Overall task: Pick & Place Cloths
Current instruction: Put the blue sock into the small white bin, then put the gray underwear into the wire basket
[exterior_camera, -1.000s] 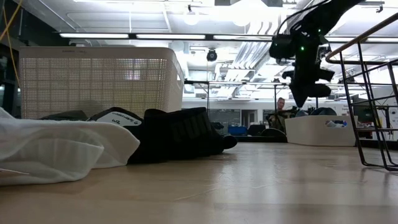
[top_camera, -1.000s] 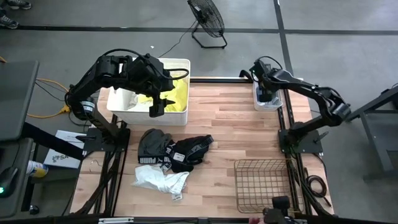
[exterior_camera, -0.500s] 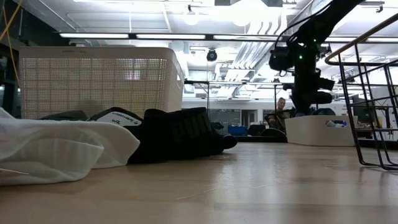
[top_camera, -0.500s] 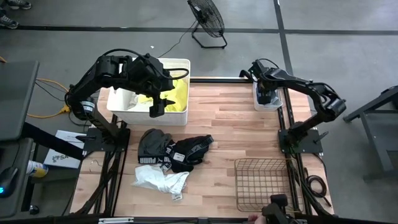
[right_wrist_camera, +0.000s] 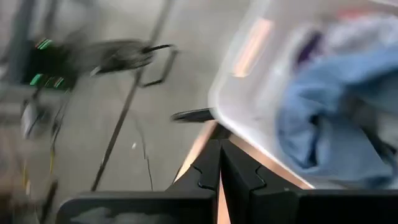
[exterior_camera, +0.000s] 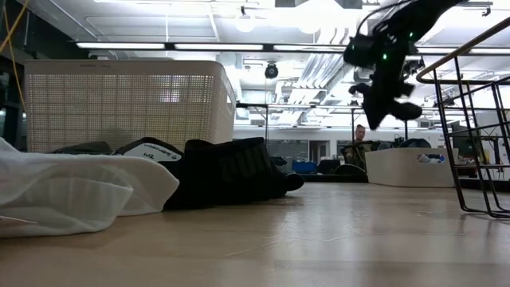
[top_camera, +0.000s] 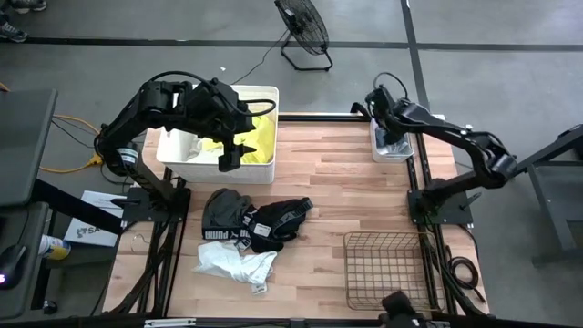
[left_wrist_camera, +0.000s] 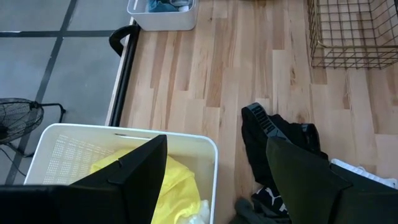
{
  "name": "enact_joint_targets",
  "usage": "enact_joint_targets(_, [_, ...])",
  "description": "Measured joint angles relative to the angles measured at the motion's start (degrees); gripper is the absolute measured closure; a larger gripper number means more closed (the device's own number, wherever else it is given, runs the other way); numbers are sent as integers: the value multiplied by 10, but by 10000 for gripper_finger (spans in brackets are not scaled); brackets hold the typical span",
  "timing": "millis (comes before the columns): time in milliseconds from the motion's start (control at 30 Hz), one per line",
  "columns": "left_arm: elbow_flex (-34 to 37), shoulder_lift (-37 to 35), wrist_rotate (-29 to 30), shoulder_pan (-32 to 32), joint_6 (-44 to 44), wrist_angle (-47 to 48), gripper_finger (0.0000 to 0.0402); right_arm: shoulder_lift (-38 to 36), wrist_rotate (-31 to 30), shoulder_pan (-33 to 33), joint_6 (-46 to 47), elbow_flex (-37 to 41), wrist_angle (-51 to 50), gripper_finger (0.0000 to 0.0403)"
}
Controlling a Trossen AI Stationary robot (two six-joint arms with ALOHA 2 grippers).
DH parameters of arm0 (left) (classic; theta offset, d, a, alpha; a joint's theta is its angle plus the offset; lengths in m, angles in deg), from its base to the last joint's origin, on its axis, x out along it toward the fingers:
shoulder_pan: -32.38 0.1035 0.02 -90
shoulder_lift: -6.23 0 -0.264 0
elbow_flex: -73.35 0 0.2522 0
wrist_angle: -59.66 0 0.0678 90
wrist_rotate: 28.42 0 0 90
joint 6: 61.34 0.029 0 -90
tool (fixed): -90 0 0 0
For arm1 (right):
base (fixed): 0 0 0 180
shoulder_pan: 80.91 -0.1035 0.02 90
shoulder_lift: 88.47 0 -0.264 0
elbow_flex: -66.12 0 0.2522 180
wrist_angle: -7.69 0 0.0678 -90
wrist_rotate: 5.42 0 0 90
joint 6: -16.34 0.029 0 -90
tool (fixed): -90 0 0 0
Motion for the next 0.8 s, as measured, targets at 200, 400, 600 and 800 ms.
enact_joint_targets(200, [0,0,0,0,0,-1,130,-56,-35,-53,-177,0,-2,398])
enact_joint_targets(400, [0,0,0,0,0,-1,130,-96,-53,-115,-251,0,-51,382])
enact_joint_targets(600, [0,0,0,0,0,-1,130,-115,-30,-196,-357,0,-62,323])
enact_joint_targets(800, [0,0,0,0,0,4,130,-131,14,-286,-462,0,-62,274])
